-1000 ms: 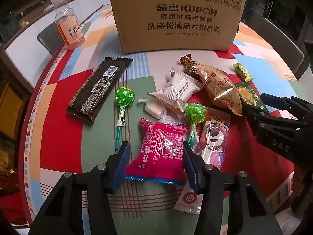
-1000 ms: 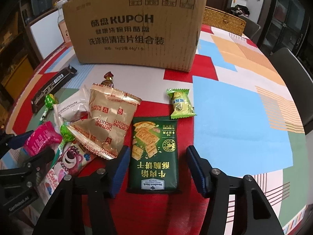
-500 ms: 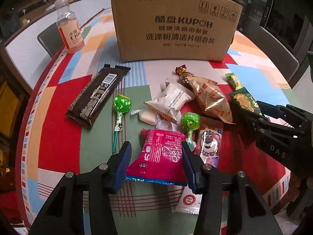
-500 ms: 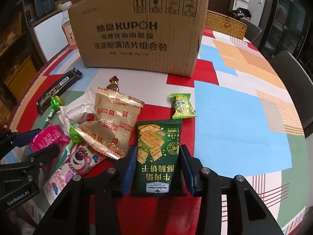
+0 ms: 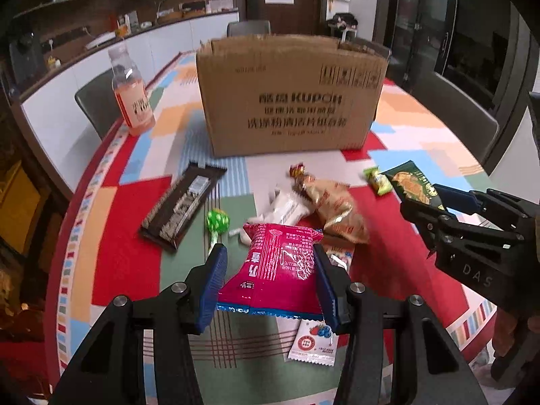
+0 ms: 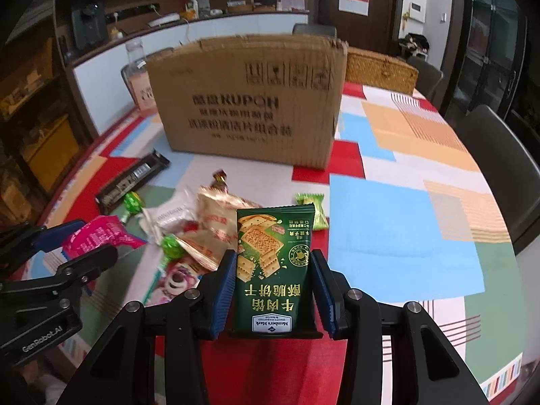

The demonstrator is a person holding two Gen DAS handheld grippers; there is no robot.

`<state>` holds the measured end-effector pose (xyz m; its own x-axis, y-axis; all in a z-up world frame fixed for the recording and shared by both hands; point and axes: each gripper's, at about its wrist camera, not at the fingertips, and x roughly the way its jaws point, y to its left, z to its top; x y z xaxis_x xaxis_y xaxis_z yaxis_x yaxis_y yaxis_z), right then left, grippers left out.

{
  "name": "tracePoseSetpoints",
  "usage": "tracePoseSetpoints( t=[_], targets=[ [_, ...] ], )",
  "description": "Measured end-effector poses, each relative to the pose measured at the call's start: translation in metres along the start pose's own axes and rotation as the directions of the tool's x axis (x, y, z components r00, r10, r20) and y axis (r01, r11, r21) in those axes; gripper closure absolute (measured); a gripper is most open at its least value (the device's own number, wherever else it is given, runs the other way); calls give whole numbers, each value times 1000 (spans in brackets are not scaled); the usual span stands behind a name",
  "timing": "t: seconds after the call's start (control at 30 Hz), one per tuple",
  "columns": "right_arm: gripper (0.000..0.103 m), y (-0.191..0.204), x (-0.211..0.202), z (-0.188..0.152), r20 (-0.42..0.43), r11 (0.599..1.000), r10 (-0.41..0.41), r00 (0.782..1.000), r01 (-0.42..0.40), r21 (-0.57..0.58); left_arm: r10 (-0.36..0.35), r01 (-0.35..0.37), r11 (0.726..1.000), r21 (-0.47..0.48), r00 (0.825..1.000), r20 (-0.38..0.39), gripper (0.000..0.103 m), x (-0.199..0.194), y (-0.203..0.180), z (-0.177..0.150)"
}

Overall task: Organize snacks
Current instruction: 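Close the left gripper on the pink packet while the right gripper grasps the green cracker packet, then carry both packets over the cardboard box and open both grippers to drop them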

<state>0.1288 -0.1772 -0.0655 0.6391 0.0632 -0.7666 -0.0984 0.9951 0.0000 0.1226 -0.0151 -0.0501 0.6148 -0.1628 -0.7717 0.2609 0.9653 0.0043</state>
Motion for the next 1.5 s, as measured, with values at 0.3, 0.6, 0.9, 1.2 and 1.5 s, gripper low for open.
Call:
tracePoseSetpoints(
  t=[0.3,0.6,0.9,1.2,1.5],
  targets=[
    [59,2,-25,30,124,1000,20,992,-17,-26,35,-41,999,33,986,163,54,-28,3,35],
    [59,-3,-32,82,247,999,51,968,-47,-25,28,-42,998,41,955,296,53,-39,11,89],
    [59,-12,-23,135,315,998,68,947,-66,-18,25,-46,998,53,937,349,54,-31,18,145],
    [59,-23,1,183,303,996,84,949,-82,-18,-19,10,999,31,956,291,54,5,28,200],
    [59,-38,35,215,237,997,58,970,-70,43,-14,13,1000,8,978,209,53,46,29,233]
  ],
)
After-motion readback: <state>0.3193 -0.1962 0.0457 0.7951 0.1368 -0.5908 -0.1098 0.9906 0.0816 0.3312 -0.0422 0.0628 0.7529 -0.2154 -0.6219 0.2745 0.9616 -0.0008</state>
